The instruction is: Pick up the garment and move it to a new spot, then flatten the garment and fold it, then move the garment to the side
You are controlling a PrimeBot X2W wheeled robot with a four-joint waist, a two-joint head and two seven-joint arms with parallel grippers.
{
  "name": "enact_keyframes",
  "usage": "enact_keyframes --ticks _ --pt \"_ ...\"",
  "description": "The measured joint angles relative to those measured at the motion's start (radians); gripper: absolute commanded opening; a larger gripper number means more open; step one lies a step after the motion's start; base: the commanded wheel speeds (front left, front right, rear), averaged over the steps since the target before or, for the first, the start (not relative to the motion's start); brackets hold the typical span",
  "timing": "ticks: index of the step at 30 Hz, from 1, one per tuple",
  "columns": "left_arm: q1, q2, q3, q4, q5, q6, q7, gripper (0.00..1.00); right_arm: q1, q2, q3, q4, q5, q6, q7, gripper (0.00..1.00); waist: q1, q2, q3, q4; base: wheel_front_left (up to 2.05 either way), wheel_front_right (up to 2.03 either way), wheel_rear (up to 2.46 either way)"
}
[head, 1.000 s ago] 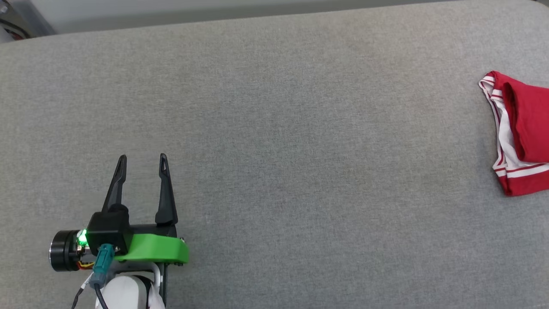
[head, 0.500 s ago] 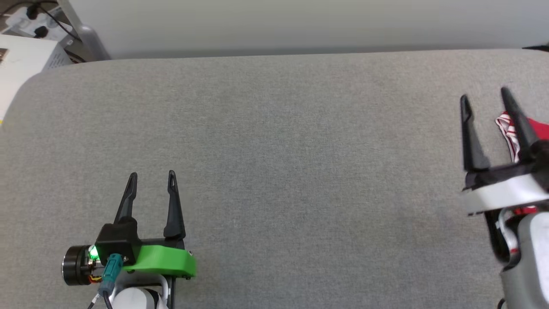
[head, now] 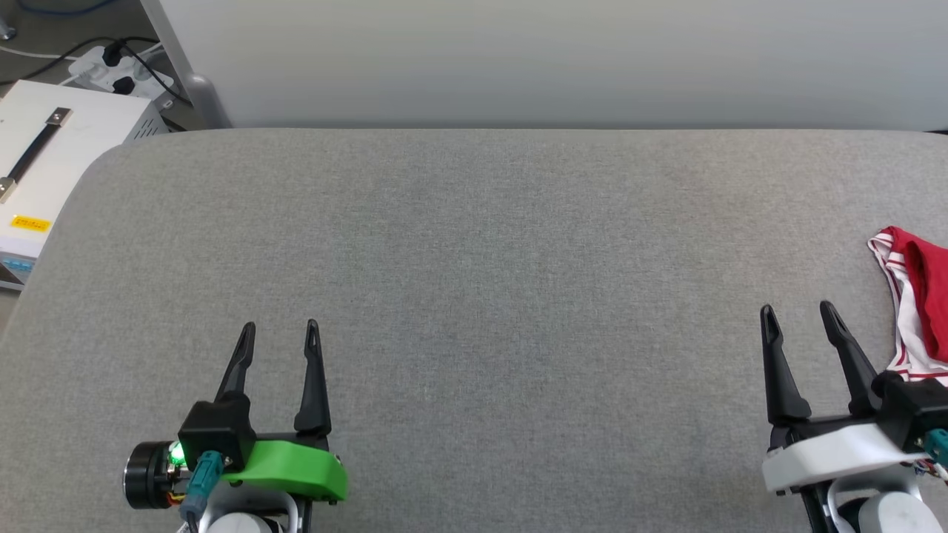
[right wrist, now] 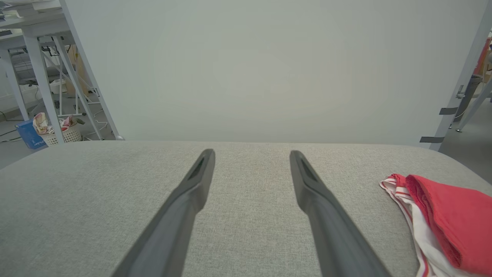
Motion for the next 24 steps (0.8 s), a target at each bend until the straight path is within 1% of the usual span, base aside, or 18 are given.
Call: enact_keyframes --ticks 9,17,18,24 --pt "0.015 -0.001 0.000 0.007 -0.007 -0.022 0.000 1.00 0.074 0.016 -0.016 -0.037 0.016 0.000 0.000 1.00 0.0000 0.0000 -0.023 0.004 0.00 0.00 0.00" --pt "0.017 -0.001 0.008 0.019 -0.007 -0.029 0.000 1.00 0.092 0.021 -0.012 -0.041 0.017 0.000 0.000 1.00 0.0000 0.0000 -0.024 0.000 0.00 0.00 0.00" --pt "0.017 -0.001 0.010 0.020 -0.007 -0.029 0.000 0.00 0.093 0.021 -0.011 -0.041 0.017 0.000 0.000 0.00 0.0000 0.0000 -0.024 0.000 0.00 0.00 0.00" --pt "0.017 -0.001 0.009 0.020 -0.007 -0.029 0.003 0.00 0.093 0.021 -0.011 -0.040 0.017 0.000 0.004 0.00 0.0000 0.0000 -0.026 -0.001 0.00 0.00 0.00"
